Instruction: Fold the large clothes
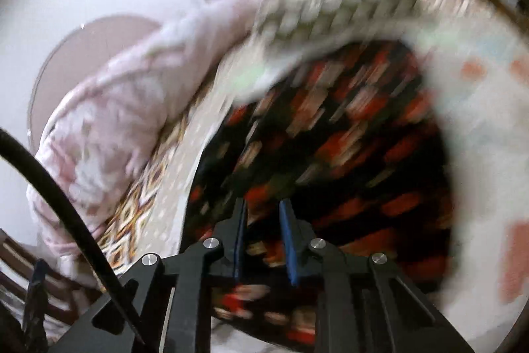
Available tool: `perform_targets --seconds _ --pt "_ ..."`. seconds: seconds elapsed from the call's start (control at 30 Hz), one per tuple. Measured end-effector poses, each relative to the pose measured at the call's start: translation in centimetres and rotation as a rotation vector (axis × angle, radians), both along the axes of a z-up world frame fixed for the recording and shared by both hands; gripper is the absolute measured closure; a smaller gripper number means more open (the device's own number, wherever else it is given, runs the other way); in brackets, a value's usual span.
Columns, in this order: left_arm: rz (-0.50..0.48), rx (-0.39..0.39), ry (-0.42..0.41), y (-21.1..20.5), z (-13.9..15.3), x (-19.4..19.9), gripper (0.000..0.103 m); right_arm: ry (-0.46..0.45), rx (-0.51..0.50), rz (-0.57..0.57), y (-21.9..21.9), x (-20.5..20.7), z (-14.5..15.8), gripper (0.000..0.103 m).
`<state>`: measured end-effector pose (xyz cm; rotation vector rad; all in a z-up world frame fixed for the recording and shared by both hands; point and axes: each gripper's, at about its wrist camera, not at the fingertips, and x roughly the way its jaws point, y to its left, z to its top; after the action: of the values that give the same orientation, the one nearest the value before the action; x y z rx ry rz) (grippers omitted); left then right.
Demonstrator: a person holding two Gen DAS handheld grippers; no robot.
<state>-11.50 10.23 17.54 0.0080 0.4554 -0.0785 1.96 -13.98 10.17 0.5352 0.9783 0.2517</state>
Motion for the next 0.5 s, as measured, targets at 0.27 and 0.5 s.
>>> perform_targets --seconds 0.27,0.5 --pt "-0.014 0.003 -0.087 0.5 1.0 -2.5 0.007 0.047 -0.013 0.060 4.3 0.7 -3.6 0.081" --pt "-0.043 -0.059 0.029 -0.1 -0.8 -1.5 0.000 -0.106 -0.128 0.071 3.2 -3.7 1.1 0.079"
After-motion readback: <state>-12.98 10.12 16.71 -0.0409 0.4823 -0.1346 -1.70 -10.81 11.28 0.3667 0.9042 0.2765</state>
